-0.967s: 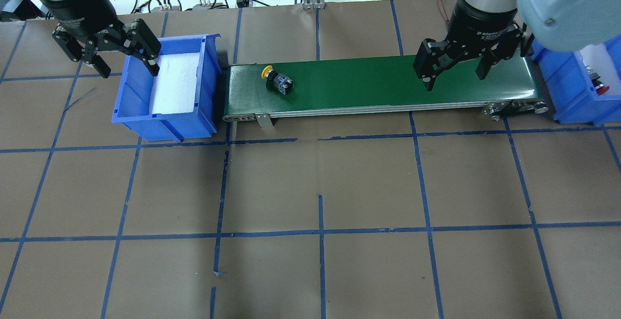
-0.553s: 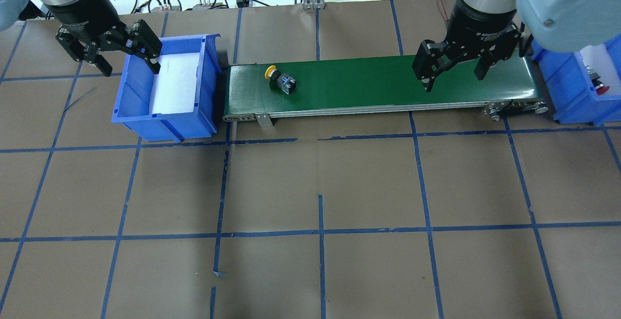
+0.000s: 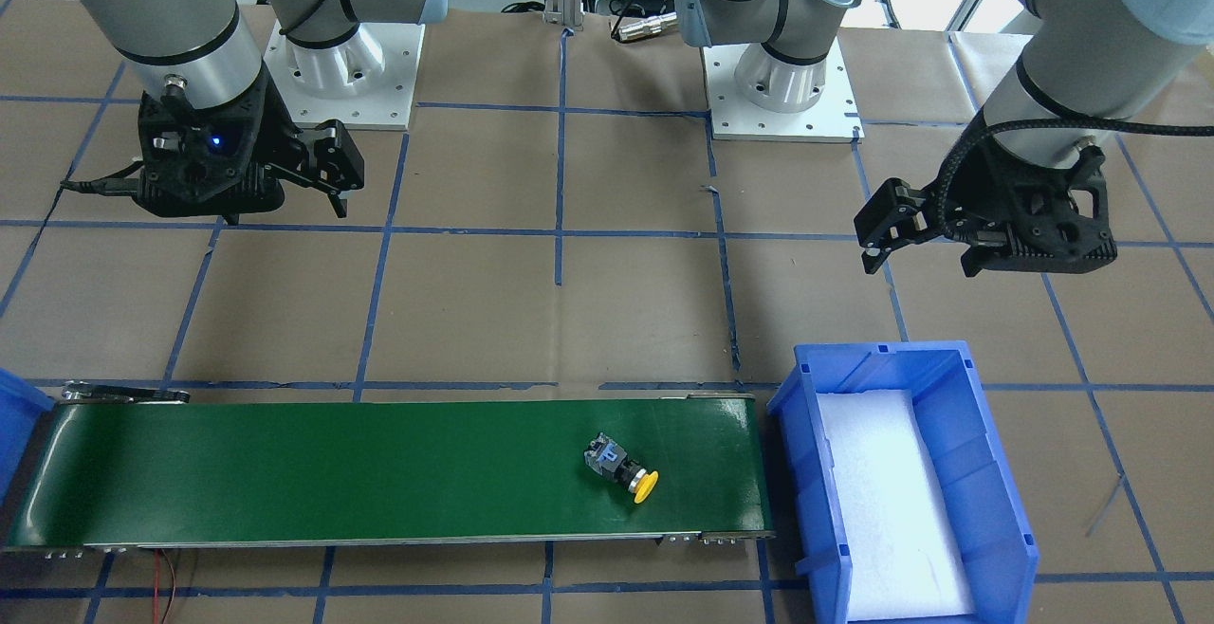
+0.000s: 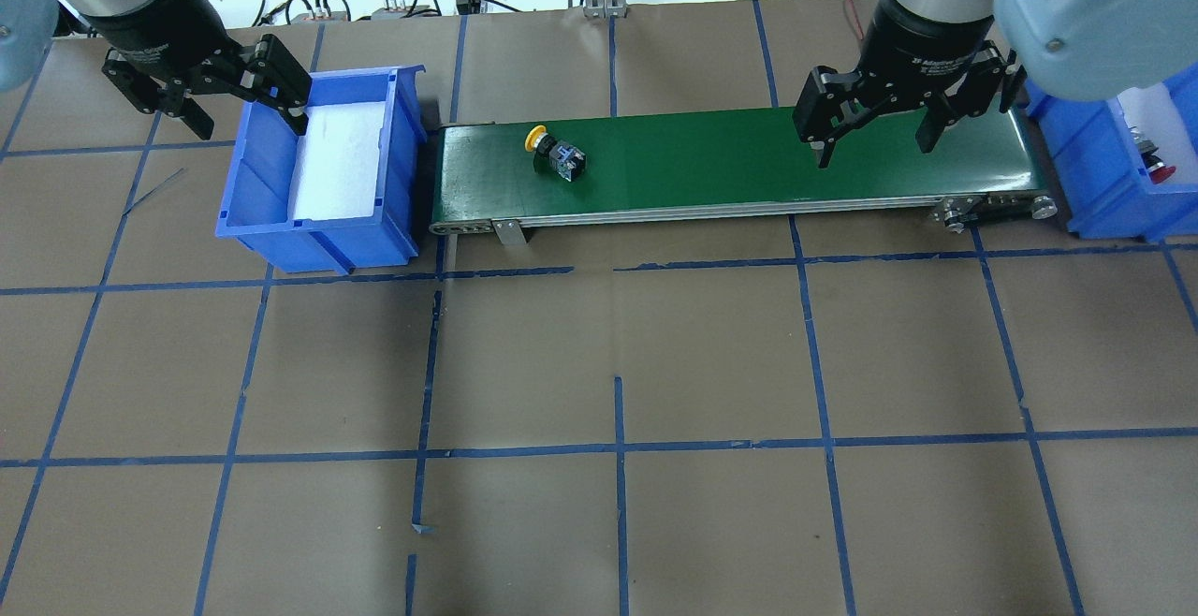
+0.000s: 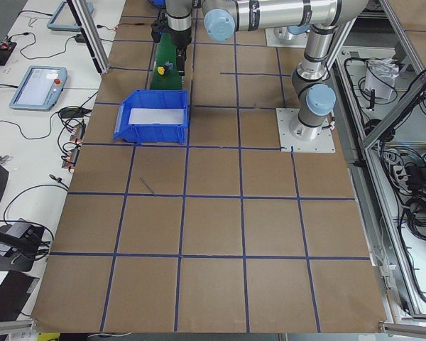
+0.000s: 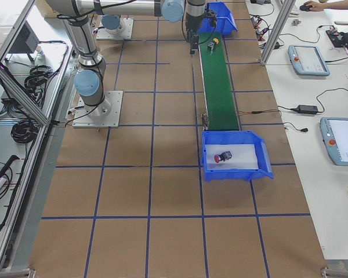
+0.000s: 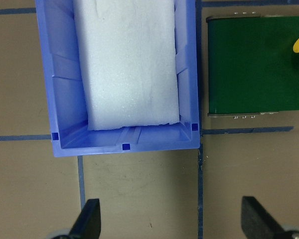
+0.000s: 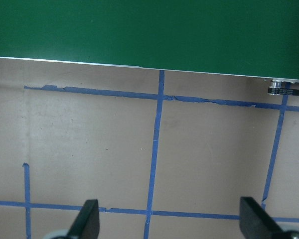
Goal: Transport two buttons from left to right
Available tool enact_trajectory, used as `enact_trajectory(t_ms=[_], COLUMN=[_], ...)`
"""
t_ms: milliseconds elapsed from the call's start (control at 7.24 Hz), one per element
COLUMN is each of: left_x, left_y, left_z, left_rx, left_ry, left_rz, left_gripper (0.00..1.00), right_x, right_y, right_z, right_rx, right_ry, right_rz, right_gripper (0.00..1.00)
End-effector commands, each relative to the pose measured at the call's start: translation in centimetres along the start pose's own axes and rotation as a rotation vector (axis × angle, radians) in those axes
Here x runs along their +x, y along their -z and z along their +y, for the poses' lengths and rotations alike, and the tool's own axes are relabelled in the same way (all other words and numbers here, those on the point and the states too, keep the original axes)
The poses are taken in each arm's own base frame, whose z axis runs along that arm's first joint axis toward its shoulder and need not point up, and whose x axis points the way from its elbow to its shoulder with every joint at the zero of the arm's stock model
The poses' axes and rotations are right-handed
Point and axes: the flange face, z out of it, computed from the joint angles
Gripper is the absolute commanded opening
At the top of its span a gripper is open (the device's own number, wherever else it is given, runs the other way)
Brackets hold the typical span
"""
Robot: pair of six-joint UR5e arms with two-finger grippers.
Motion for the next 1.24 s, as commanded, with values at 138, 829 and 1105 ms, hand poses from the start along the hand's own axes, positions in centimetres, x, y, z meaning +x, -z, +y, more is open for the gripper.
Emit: enact_trajectory(t_ms=[138,829,1105], left_x=[0.0,2.5,2.8], left_y=[1.0,1.4,2.1], left_z=[0.3,-0.2,0.1], left_rx=[-0.001,0.03,0.045], left_ry=[-0.01,-0.043,-0.045], left_rz=[-0.087,-0.012,0.007], left_gripper=[1.0,1.0,1.0], right_x=[0.0,0.0,0.1], right_y=[0.0,-0.1,-0.1], right_z=[0.0,0.1,-0.1], right_rx=[0.002,-0.002,-0.002], right_ry=[-0.045,-0.038,-0.028], right_rz=[0.004,0.002,0.001], right_gripper=[1.0,1.0,1.0])
